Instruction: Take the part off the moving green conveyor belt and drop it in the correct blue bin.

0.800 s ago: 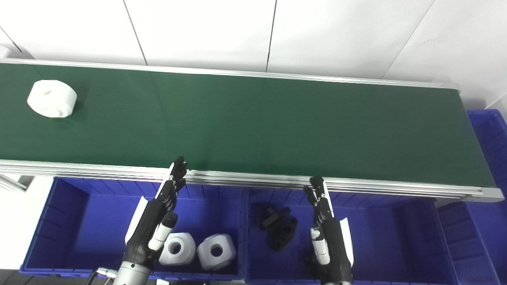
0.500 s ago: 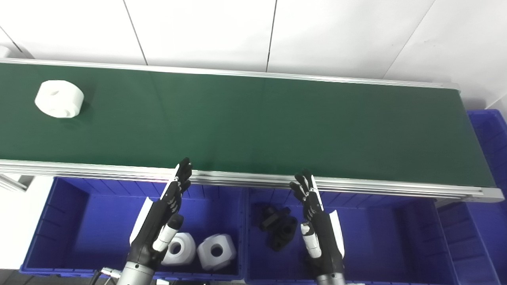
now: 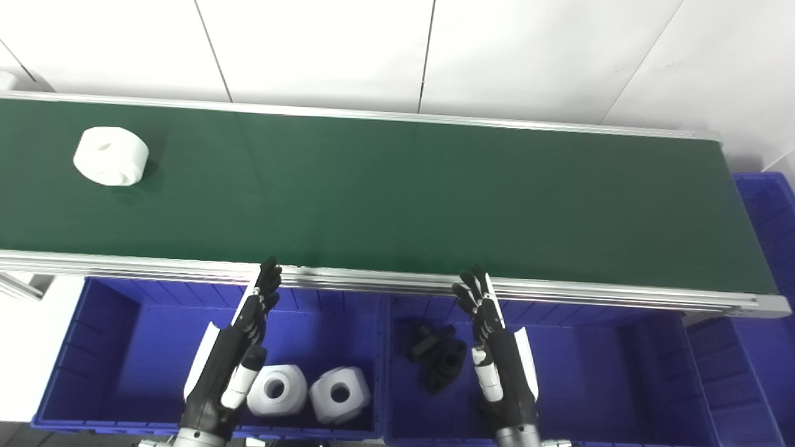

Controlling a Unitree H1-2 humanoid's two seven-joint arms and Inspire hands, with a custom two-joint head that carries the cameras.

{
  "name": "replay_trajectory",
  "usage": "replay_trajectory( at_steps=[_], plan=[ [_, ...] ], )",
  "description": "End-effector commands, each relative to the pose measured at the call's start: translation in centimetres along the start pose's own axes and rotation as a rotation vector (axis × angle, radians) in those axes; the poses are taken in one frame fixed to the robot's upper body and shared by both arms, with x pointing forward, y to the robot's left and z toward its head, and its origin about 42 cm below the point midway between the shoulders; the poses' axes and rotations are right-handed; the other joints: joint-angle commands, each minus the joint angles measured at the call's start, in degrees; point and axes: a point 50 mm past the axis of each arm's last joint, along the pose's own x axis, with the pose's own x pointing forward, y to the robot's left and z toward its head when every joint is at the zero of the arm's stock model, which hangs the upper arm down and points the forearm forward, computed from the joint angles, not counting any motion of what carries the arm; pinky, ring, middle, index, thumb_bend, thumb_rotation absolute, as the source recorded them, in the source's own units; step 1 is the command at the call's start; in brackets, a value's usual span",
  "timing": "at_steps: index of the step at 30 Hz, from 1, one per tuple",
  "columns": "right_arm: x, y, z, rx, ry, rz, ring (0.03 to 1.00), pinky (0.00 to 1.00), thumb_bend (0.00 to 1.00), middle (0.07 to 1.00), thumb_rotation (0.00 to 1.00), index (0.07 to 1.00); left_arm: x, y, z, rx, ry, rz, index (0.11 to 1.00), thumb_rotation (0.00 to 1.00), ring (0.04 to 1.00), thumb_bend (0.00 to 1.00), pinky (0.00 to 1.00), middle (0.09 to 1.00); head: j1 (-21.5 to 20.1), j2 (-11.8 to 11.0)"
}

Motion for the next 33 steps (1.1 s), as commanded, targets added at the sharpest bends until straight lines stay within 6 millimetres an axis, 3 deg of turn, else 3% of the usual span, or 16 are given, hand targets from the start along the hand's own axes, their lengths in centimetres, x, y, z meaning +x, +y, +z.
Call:
replay_trajectory(
  at_steps=[1, 14, 22, 27, 28, 29, 33],
  plan=[
    [0.0, 0.1, 0.6, 0.003, -0.038, 0.004, 0.912, 0.93, 0.88, 0.956, 1.0, 1.0, -0.4, 0.0, 0.9, -0.001, -0.043, 0.013, 1.0, 0.98, 1.0, 0.92, 1.0, 1.0, 0.02, 0.01],
    [0.3, 0.5, 0.7, -0.008, -0.04, 0.016, 0.911, 0.92, 0.88, 0.959, 1.0, 1.0, -0.1, -0.3, 0.2, -0.023, 0.001, -0.005, 1.0, 0.96, 1.0, 0.92, 1.0, 1.0, 0.67, 0.28],
    [0.3, 0.2, 0.3, -0.011, -0.044, 0.027, 0.913, 0.94, 0.87, 0.963, 1.0, 1.0, 0.3, -0.7, -0.2, -0.032, 0.011, -0.026, 1.0, 0.93, 1.0, 0.9, 1.0, 1.0, 1.41, -0.77],
    [-0.2, -0.5, -0.4, -0.006, -0.036, 0.032, 0.915, 0.94, 0.9, 0.967, 1.0, 1.0, 0.6, -1.5, -1.0, -0.019, 0.014, -0.049, 1.0, 0.92, 1.0, 0.92, 1.0, 1.0, 5.3, -4.9],
    [-0.3, -0.6, -0.5, -0.004, -0.035, 0.033, 0.916, 0.94, 0.91, 0.967, 1.0, 1.0, 0.6, -1.6, -1.1, -0.018, 0.014, -0.051, 1.0, 0.92, 1.0, 0.92, 1.0, 1.0, 5.3, -4.9],
    [-0.5, -0.9, -0.7, -0.003, -0.029, 0.036, 0.916, 0.95, 0.93, 0.967, 1.0, 1.0, 0.6, -1.8, -1.4, -0.015, 0.015, -0.053, 1.0, 0.93, 1.0, 0.92, 1.0, 1.0, 7.84, -7.39],
    [-1.1, -1.9, -1.5, 0.005, -0.002, 0.048, 0.93, 0.95, 0.96, 0.974, 1.0, 1.0, 1.0, -2.8, -2.7, -0.008, 0.014, -0.057, 1.0, 0.93, 1.0, 0.9, 0.99, 1.0, 12.23, -11.57]
  ],
)
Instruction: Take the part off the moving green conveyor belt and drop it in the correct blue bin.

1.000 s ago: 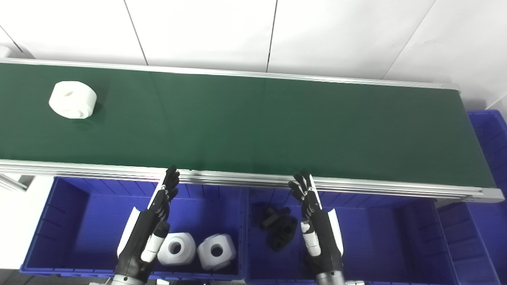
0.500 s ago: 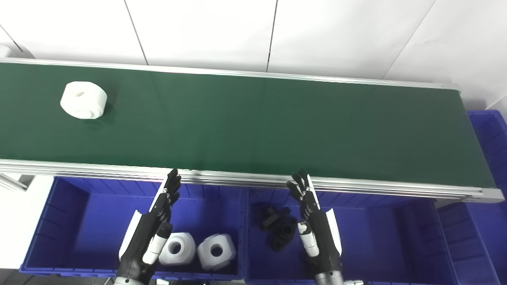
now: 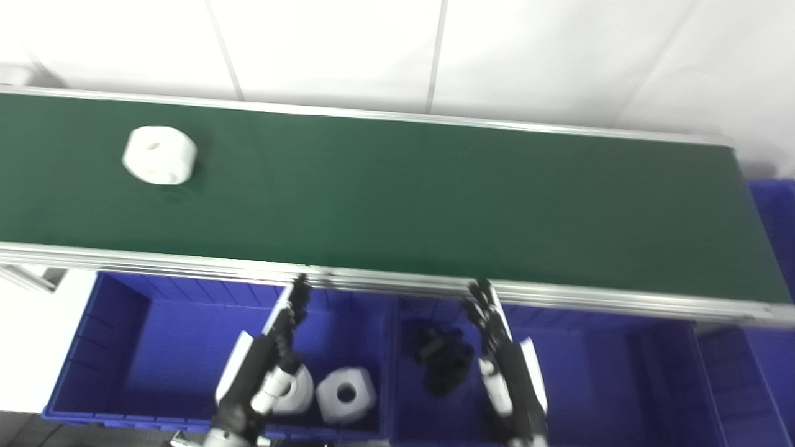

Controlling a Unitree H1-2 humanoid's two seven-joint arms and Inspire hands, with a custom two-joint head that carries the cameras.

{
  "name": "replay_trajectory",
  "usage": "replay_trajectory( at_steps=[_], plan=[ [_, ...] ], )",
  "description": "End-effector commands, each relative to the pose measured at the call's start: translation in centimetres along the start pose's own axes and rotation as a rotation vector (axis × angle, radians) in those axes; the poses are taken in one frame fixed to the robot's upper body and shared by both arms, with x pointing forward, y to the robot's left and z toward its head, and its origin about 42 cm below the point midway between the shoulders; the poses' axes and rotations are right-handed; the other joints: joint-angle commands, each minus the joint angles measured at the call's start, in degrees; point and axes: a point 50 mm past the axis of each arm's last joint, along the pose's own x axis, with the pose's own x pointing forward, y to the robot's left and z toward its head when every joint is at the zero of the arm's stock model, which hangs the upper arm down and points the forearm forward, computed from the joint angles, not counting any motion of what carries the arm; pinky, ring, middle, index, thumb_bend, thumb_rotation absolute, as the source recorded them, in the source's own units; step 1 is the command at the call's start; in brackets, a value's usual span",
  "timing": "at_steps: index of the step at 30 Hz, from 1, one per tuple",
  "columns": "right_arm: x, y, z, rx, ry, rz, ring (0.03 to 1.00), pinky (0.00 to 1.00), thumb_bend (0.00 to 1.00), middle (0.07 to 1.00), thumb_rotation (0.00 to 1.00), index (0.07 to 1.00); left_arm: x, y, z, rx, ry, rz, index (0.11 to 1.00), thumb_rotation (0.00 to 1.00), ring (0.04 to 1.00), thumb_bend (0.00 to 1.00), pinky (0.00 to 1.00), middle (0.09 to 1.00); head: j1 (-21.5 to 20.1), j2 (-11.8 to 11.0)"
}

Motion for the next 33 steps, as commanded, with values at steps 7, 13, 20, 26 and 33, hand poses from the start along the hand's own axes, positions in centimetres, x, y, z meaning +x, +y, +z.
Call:
replay_trajectory(
  at_steps=[7, 13, 20, 26, 33],
  plan=[
    [-0.3, -1.4, -0.9, 0.009, -0.014, 0.003, 0.935, 0.96, 0.96, 0.973, 1.0, 1.0, 1.3, -1.4, -0.7, -0.022, -0.081, 0.021, 1.0, 0.88, 0.993, 0.89, 0.95, 0.987, 4.38, -6.12],
    [0.1, -2.0, -1.8, 0.027, 0.01, 0.01, 0.954, 0.99, 0.92, 0.989, 1.0, 1.0, 2.0, -2.0, -1.4, -0.026, -0.082, 0.022, 1.0, 0.87, 0.982, 0.9, 0.95, 0.981, 6.02, -8.81],
    [0.3, -2.4, -1.7, 0.039, 0.005, 0.03, 0.962, 1.0, 0.92, 0.999, 1.0, 1.0, 2.4, -2.5, -1.5, -0.015, -0.083, 0.021, 1.0, 0.89, 0.967, 0.88, 0.94, 0.968, 8.7, -9.82],
    [0.1, -2.7, -0.6, 0.042, -0.03, 0.037, 0.975, 1.0, 0.94, 1.0, 1.0, 1.0, 2.5, -2.8, -0.9, 0.014, -0.119, 0.008, 1.0, 0.91, 0.946, 0.86, 0.9, 0.959, 9.64, -9.32],
    [-1.0, -3.0, 1.0, 0.055, -0.069, 0.05, 0.976, 1.0, 0.91, 1.0, 1.0, 1.0, 2.2, -2.9, 0.7, 0.017, -0.18, -0.018, 1.0, 0.89, 0.94, 0.86, 0.9, 0.961, 8.55, -7.41]
  ],
)
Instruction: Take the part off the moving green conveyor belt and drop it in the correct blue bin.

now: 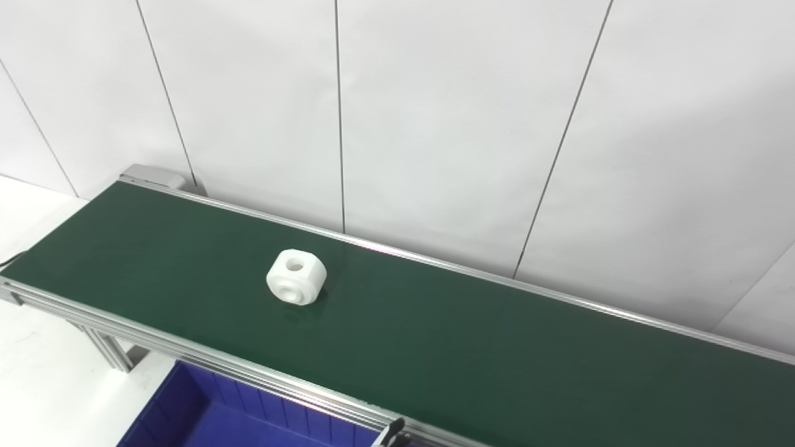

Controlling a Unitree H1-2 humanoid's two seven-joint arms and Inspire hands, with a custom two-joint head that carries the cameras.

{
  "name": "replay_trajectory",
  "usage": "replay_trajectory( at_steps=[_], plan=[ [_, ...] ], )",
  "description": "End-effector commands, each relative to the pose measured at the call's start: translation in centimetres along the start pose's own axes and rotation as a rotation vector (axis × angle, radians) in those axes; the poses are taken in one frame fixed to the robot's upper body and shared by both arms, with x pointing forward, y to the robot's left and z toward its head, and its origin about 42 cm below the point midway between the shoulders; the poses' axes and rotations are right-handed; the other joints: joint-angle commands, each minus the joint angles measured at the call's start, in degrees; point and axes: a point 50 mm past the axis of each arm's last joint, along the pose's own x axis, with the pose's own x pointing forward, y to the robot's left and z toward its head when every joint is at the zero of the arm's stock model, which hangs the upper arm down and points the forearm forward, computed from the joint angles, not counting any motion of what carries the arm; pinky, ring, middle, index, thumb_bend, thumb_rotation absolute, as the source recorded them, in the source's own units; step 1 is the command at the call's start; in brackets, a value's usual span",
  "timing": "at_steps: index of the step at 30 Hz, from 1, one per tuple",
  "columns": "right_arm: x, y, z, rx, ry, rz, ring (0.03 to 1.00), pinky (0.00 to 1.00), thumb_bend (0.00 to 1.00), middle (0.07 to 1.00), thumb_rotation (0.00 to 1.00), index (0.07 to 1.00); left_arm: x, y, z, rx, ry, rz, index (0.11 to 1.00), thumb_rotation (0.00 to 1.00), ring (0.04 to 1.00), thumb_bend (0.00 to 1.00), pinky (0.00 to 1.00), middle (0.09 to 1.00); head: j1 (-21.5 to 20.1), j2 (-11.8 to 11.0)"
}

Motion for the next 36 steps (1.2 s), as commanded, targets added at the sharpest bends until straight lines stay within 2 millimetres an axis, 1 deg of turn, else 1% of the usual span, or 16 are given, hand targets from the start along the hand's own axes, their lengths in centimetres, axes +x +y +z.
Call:
replay_trajectory(
  at_steps=[1, 5, 7, 9, 12, 13, 14, 15, 16, 17, 19, 22, 24, 27, 30, 36],
  plan=[
    [-0.2, 0.1, 1.2, 0.0, -0.081, 0.007, 0.976, 1.0, 0.91, 1.0, 1.0, 1.0, 0.0, 0.2, 1.1, 0.018, -0.073, -0.002, 1.0, 0.89, 0.94, 0.86, 0.9, 0.961, 0.01, 0.52],
    [0.0, 0.4, 1.3, 0.003, -0.088, 0.007, 0.975, 1.0, 0.91, 1.0, 1.0, 1.0, 0.8, 0.8, 2.5, 0.051, -0.167, 0.003, 1.0, 0.83, 0.91, 0.88, 0.82, 0.941, 0.01, 1.26],
    [0.2, 0.5, 1.3, 0.001, -0.089, 0.01, 0.977, 1.0, 0.91, 1.0, 1.0, 1.0, 1.4, 1.3, 3.9, 0.068, -0.228, -0.004, 1.0, 0.77, 0.929, 0.93, 0.81, 0.943, -0.15, 1.48],
    [0.4, 0.5, 1.3, -0.014, -0.089, 0.014, 0.974, 1.0, 0.91, 1.0, 1.0, 1.0, 2.6, 2.7, 6.6, 0.129, -0.335, 0.007, 0.986, 0.73, 0.901, 0.95, 0.77, 0.919, -0.16, 1.67],
    [0.6, 0.5, 1.1, -0.014, -0.089, 0.017, 0.973, 1.0, 0.9, 1.0, 1.0, 1.0, 4.6, 5.9, 10.2, 0.28, -0.433, 0.018, 0.992, 0.7, 0.911, 0.98, 0.76, 0.929, -0.19, 2.04],
    [0.7, 0.5, 1.1, -0.011, -0.089, 0.018, 0.976, 1.0, 0.9, 1.0, 1.0, 1.0, 5.2, 6.8, 10.9, 0.313, -0.446, 0.019, 0.997, 0.64, 0.916, 0.99, 0.76, 0.935, -0.19, 2.04],
    [0.7, 0.6, 1.1, -0.006, -0.088, 0.019, 0.977, 1.0, 0.9, 1.0, 1.0, 1.0, 6.1, 8.3, 11.8, 0.373, -0.456, 0.024, 0.999, 0.62, 0.918, 1.0, 0.76, 0.937, -0.33, 2.32],
    [0.8, 0.6, 1.0, -0.003, -0.088, 0.02, 0.978, 1.0, 0.9, 1.0, 1.0, 1.0, 6.9, 9.8, 12.6, 0.439, -0.461, 0.027, 1.0, 0.57, 0.926, 1.0, 0.75, 0.962, -0.45, 2.39],
    [0.8, 0.7, 1.0, 0.001, -0.088, 0.021, 0.979, 1.0, 0.9, 1.0, 1.0, 1.0, 7.8, 11.3, 13.6, 0.501, -0.455, 0.023, 1.0, 0.54, 0.942, 0.99, 0.77, 0.973, -0.55, 2.6],
    [0.8, 0.7, 1.0, 0.003, -0.088, 0.021, 0.984, 1.0, 0.9, 1.0, 1.0, 1.0, 8.5, 12.5, 14.6, 0.56, -0.448, 0.021, 1.0, 0.5, 0.972, 0.98, 0.83, 0.977, -0.57, 2.62],
    [0.7, 0.8, 1.1, 0.005, -0.088, 0.021, 0.987, 1.0, 0.9, 1.0, 1.0, 1.0, 9.4, 14.0, 15.9, 0.633, -0.425, 0.013, 1.0, 0.49, 0.982, 0.98, 0.85, 0.977, -0.82, 2.86],
    [0.7, 0.9, 1.0, 0.004, -0.087, 0.025, 0.993, 1.0, 0.92, 1.0, 1.0, 1.0, 11.7, 16.8, 18.7, 0.801, -0.393, -0.003, 1.0, 0.46, 0.998, 0.98, 0.88, 0.992, -0.81, 2.97],
    [0.7, 1.0, 1.0, 0.009, -0.087, 0.024, 0.981, 1.0, 0.92, 1.0, 1.0, 1.0, 12.8, 18.0, 19.9, 0.882, -0.389, -0.012, 1.0, 0.47, 0.994, 0.97, 0.85, 0.999, -0.84, 3.05],
    [0.8, 1.2, 1.0, 0.002, -0.087, 0.021, 0.968, 1.0, 0.92, 0.996, 1.0, 1.0, 15.6, 20.1, 22.2, 1.08, -0.399, -0.046, 1.0, 0.45, 0.978, 0.97, 0.83, 0.994, -0.84, 3.22],
    [0.8, 1.3, 1.1, 0.001, -0.09, 0.023, 0.964, 1.0, 0.91, 0.994, 1.0, 1.0, 17.5, 21.5, 23.5, 1.178, -0.375, -0.081, 1.0, 0.41, 0.956, 0.97, 0.86, 0.963, -0.85, 3.46],
    [0.9, 1.7, 1.3, 0.006, -0.098, 0.039, 0.96, 1.0, 0.91, 0.994, 1.0, 1.0, 21.5, 23.8, 23.9, 1.349, -0.274, -0.142, 0.972, 0.36, 0.885, 1.0, 0.79, 0.909, -1.13, 3.75]
  ],
)
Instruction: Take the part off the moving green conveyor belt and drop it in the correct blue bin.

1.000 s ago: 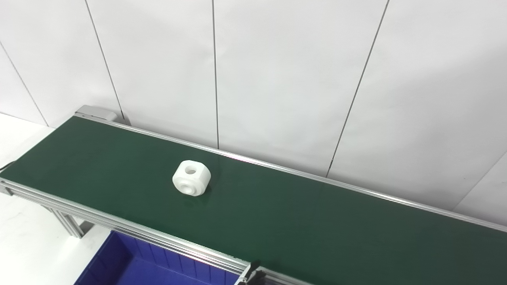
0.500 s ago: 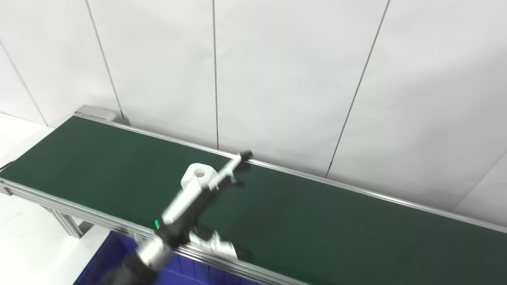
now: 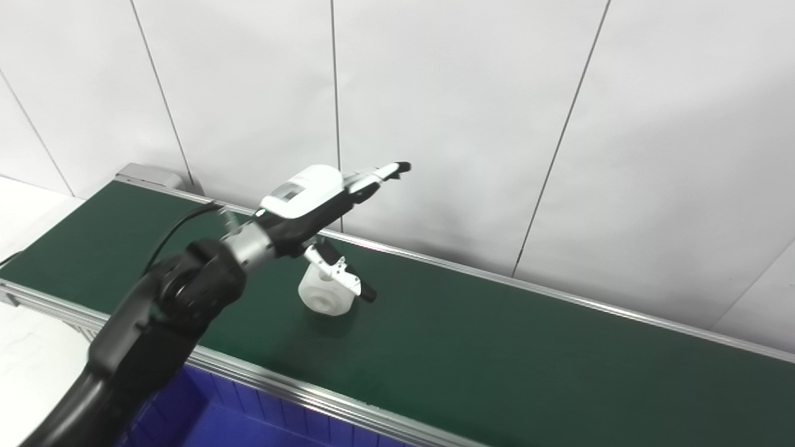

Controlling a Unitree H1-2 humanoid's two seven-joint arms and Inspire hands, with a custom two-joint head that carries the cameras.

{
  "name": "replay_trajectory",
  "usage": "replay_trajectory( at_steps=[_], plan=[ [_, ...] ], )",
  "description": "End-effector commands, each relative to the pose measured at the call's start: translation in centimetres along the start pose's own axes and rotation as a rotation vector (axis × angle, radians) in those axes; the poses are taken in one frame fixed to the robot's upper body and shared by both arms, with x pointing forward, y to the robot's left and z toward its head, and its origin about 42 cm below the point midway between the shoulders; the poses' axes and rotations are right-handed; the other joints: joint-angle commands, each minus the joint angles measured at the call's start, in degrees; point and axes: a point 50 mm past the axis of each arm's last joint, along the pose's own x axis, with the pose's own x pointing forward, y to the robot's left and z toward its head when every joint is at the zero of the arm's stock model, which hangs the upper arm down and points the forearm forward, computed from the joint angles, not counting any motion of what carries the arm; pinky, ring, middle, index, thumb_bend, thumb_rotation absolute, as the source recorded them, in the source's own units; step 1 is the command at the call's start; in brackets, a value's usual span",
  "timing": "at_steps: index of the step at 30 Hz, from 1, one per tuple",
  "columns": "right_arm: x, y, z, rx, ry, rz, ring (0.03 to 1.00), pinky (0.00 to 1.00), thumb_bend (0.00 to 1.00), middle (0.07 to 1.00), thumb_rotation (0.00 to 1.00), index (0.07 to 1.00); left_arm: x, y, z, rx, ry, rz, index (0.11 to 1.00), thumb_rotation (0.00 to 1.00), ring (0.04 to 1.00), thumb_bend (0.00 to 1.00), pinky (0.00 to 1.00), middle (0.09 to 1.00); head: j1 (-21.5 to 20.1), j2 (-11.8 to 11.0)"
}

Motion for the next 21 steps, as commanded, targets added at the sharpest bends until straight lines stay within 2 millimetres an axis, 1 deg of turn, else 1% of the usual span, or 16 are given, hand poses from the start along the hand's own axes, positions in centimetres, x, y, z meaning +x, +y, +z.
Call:
replay_trajectory(
  at_steps=[1, 5, 6, 8, 11, 15, 18, 21],
  plan=[
    [0.1, 0.4, 1.1, 0.009, -0.081, 0.005, 0.961, 1.0, 0.91, 0.995, 1.0, 1.0, 1.1, 2.4, -0.7, 0.097, -0.018, 0.023, 0.967, 0.35, 0.881, 1.0, 0.79, 0.904, -0.24, 0.13],
    [0.1, 0.7, 1.2, 0.017, -0.083, 0.002, 0.959, 1.0, 0.9, 0.99, 1.0, 1.0, 2.7, 1.7, -2.0, 0.178, 0.017, -0.037, 0.961, 0.32, 0.887, 1.0, 0.81, 0.899, -0.82, 0.31],
    [0.1, 0.7, 1.2, 0.016, -0.084, 0.003, 0.958, 1.0, 0.91, 0.988, 1.0, 1.0, 3.1, 1.2, -2.3, 0.216, 0.034, -0.066, 0.937, 0.32, 0.876, 1.0, 0.81, 0.882, -0.82, 0.31],
    [0.1, 0.8, 1.3, 0.011, -0.086, 0.004, 0.954, 0.99, 0.91, 0.985, 1.0, 1.0, 4.0, 0.2, -2.9, 0.283, 0.064, -0.119, 0.959, 0.39, 0.894, 1.0, 0.84, 0.896, -1.03, 0.59],
    [0.1, 1.0, 1.4, 0.008, -0.089, 0.003, 0.952, 0.98, 0.92, 0.982, 1.0, 1.0, 5.4, -1.6, -3.7, 0.342, 0.105, -0.209, 0.954, 0.4, 0.901, 1.0, 0.86, 0.9, -1.25, 0.78],
    [0.1, 1.3, 1.5, 0.021, -0.091, 0.005, 0.955, 0.99, 0.91, 0.983, 1.0, 1.0, 6.5, -3.1, -3.9, 0.341, 0.122, -0.266, 0.957, 0.4, 0.91, 1.0, 0.87, 0.902, -1.54, 1.05],
    [0.1, 1.4, 1.5, 0.018, -0.091, 0.001, 0.95, 0.99, 0.91, 0.978, 1.0, 1.0, 7.1, -4.4, -4.0, 0.287, 0.145, -0.311, 0.955, 0.4, 0.918, 1.0, 0.88, 0.908, -1.64, 1.3],
    [0.0, 1.5, 1.6, 0.023, -0.094, 0.002, 0.949, 0.99, 0.91, 0.978, 1.0, 1.0, 7.5, -5.5, -4.1, 0.274, 0.158, -0.339, 0.953, 0.39, 0.92, 1.0, 0.87, 0.912, -1.93, 1.75]
  ],
)
